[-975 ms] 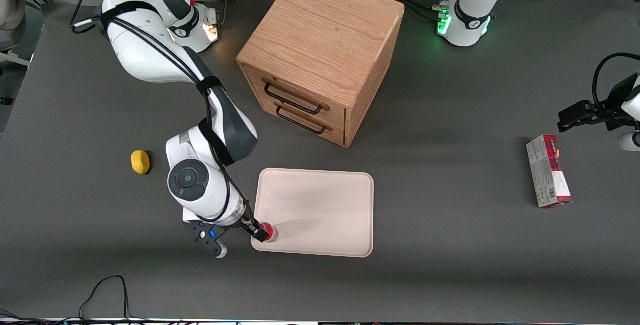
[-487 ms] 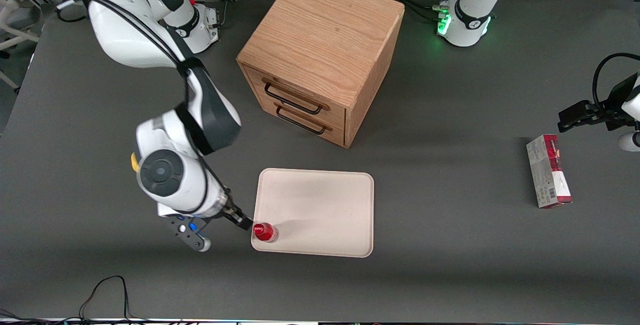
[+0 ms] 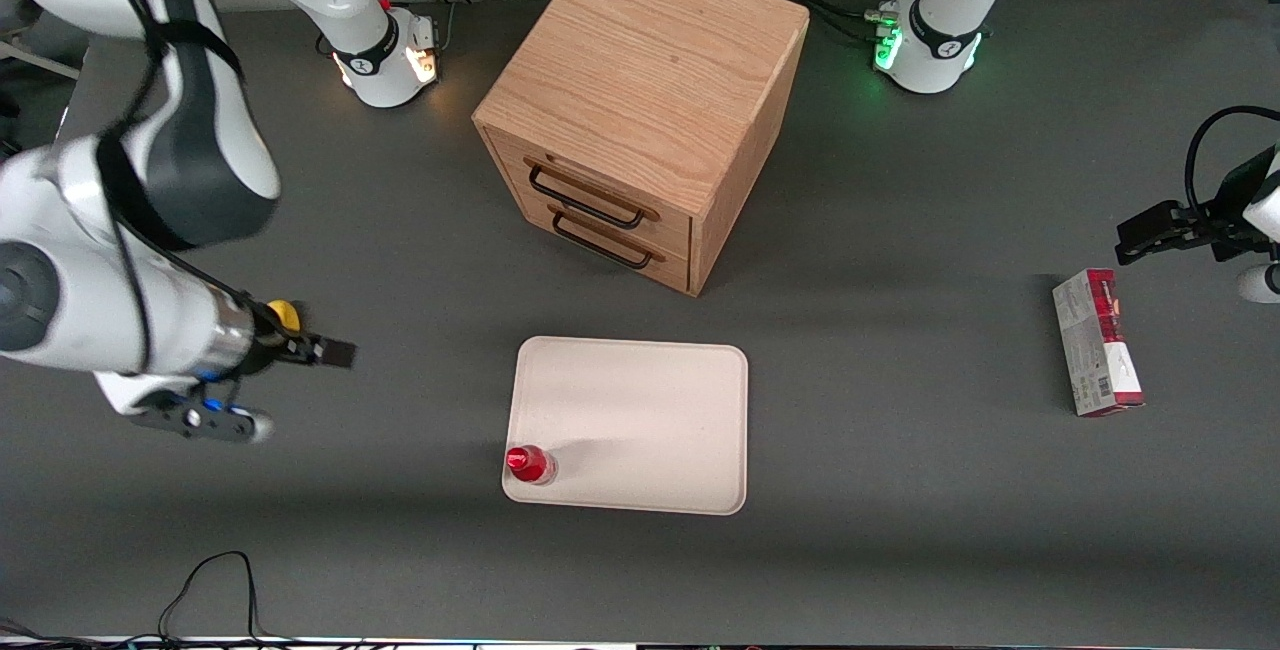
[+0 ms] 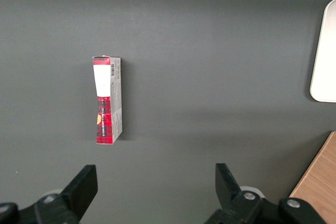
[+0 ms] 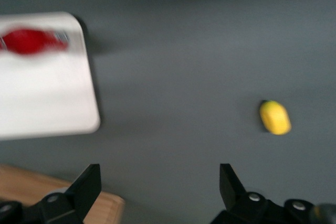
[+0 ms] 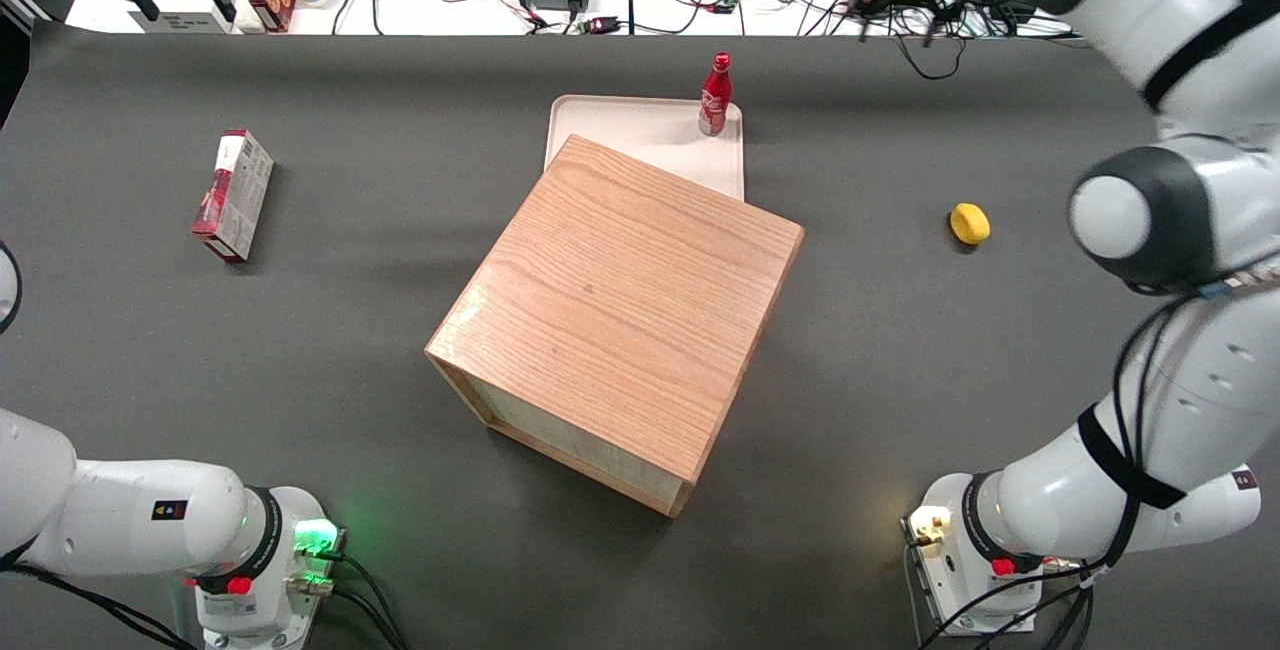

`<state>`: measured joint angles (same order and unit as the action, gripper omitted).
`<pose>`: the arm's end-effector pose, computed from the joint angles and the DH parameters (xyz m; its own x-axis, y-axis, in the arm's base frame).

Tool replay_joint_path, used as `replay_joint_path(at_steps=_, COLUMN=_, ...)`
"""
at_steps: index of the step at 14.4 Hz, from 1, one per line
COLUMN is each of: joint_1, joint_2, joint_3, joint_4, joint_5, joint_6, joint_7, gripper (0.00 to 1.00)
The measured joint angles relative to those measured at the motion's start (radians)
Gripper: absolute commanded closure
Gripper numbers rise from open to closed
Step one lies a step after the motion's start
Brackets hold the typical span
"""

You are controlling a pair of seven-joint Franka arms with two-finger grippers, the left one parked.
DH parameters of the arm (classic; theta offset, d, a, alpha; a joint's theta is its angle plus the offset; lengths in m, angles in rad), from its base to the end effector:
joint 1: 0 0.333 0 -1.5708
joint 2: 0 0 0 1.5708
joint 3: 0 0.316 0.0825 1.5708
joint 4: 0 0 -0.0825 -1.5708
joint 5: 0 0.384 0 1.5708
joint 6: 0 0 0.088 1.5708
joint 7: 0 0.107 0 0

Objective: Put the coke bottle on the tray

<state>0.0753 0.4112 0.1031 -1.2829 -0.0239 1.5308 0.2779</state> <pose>0.6544 0.1023 0.5055 0.9817 -0.1044 -0.1592 -0.1013 -0.9945 0.0273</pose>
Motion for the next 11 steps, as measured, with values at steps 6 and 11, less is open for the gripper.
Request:
replay_joint_path(at_steps=6, joint_1=0.066, joint_2=-0.384, joint_3=-0.185, joint_4=-0.399, joint_5=0.052, joint_6=0.039, joint_7=-0.234, gripper=0.00)
replay_joint_path(at_steps=11, joint_1=0.048, joint_2=-0.434, joint_3=-0.152, joint_4=-0.432, joint_5=0.052, joint_6=0.058, joint_7=-0.234, gripper=0.00)
